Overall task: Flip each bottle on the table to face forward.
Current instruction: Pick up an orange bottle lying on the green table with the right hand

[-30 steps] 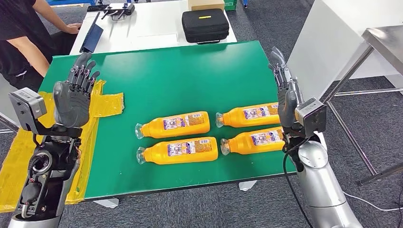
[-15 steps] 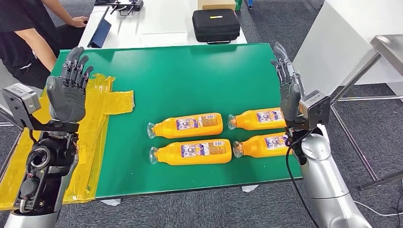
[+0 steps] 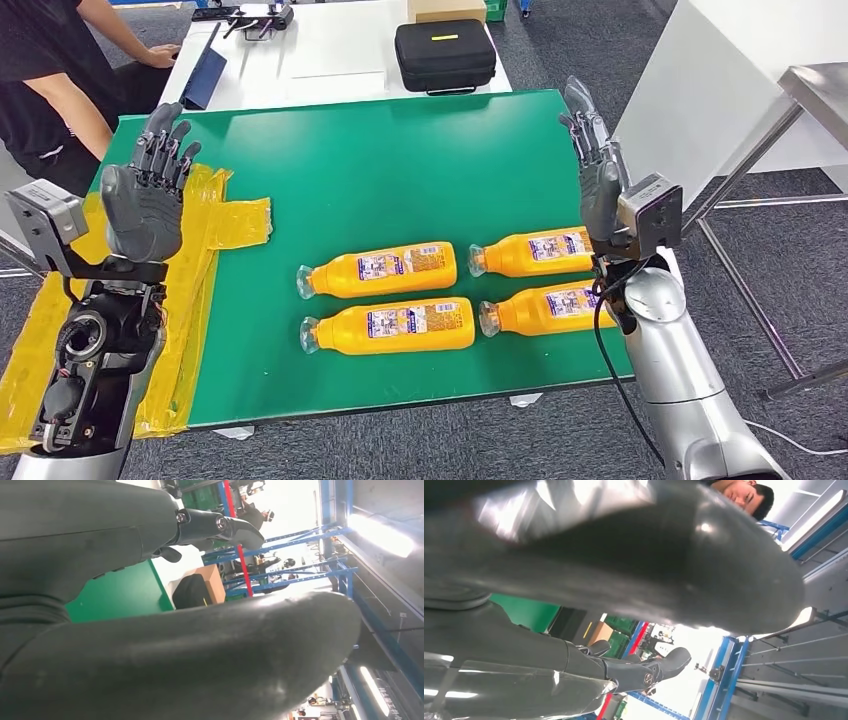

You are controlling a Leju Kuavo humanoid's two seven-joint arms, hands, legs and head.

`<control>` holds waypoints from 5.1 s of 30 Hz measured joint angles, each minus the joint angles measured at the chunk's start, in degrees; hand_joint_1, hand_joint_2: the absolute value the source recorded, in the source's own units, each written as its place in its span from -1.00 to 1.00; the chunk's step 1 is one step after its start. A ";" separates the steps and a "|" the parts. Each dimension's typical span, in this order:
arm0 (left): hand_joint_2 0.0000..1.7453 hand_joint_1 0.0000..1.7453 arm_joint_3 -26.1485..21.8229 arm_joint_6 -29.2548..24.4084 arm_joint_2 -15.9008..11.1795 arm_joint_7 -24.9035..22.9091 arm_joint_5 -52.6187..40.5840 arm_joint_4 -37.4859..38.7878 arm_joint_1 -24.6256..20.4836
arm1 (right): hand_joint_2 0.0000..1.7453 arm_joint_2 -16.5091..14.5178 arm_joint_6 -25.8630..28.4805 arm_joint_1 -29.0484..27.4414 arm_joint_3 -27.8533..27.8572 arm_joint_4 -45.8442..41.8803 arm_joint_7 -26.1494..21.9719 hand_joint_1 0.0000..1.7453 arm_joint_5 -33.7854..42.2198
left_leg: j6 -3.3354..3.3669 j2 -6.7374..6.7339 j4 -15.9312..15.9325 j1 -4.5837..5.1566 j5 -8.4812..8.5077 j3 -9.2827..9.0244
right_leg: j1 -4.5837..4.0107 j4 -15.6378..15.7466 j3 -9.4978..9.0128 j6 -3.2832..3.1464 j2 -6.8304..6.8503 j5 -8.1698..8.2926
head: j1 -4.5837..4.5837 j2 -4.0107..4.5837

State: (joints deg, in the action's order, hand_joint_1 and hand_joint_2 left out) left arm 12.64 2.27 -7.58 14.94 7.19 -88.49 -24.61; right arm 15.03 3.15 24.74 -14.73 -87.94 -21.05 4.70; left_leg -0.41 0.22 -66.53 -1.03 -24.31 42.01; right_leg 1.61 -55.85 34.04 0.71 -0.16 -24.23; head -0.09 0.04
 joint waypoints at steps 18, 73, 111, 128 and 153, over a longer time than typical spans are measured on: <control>-1.00 -1.00 -0.15 0.92 0.77 0.01 -0.72 2.87 -2.16 | -1.00 0.40 0.31 -1.42 0.51 0.34 -0.25 -1.00 0.11 | 3.15 0.73 8.44 1.50 1.49 -5.19 | -1.42 -1.45 3.40 1.67 0.02 0.99 | -0.12 0.00; -1.00 -1.00 -4.66 2.00 3.67 -0.66 -4.92 1.66 1.38 | 1.00 0.76 -3.22 -13.71 -17.80 -12.12 22.65 -1.00 -49.81 | 2.38 0.88 7.90 0.44 1.54 -4.74 | -0.98 0.09 0.64 1.83 -0.18 0.18 | -0.30 0.00; -1.00 -1.00 -5.37 3.91 8.92 -5.58 -8.33 1.79 -0.74 | 1.00 5.40 -19.20 -6.07 -32.26 -7.01 38.96 -1.00 -47.51 | 2.35 0.86 7.90 0.44 1.56 -4.74 | -0.99 0.08 0.67 1.84 -0.20 0.18 | -0.30 0.00; -1.00 -1.00 -7.53 4.75 10.47 -5.80 -9.24 1.79 -0.61 | 1.00 15.78 -20.61 -8.35 -34.51 -13.70 38.43 -1.00 -43.97 | 2.35 0.87 7.90 0.47 1.55 -4.72 | -0.97 0.09 0.66 1.85 -0.19 0.19 | -0.29 0.00; -1.00 -1.00 -8.08 4.35 10.67 -4.97 -8.19 2.28 -0.43 | 1.00 30.72 -15.78 1.43 -38.23 -10.93 31.90 -1.00 -20.14 | 2.35 0.79 7.90 0.47 1.56 -4.71 | -0.98 0.04 0.66 1.88 -0.22 0.22 | -0.30 0.00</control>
State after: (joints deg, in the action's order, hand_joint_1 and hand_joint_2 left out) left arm 4.56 6.62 3.09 9.97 -1.00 -86.21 -25.04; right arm 45.75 -12.63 26.18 -52.96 -98.86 10.85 -15.44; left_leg 1.94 1.01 -58.63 -0.56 -22.74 37.30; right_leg 0.63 -55.80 34.70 2.59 -0.39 -24.02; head -0.39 0.04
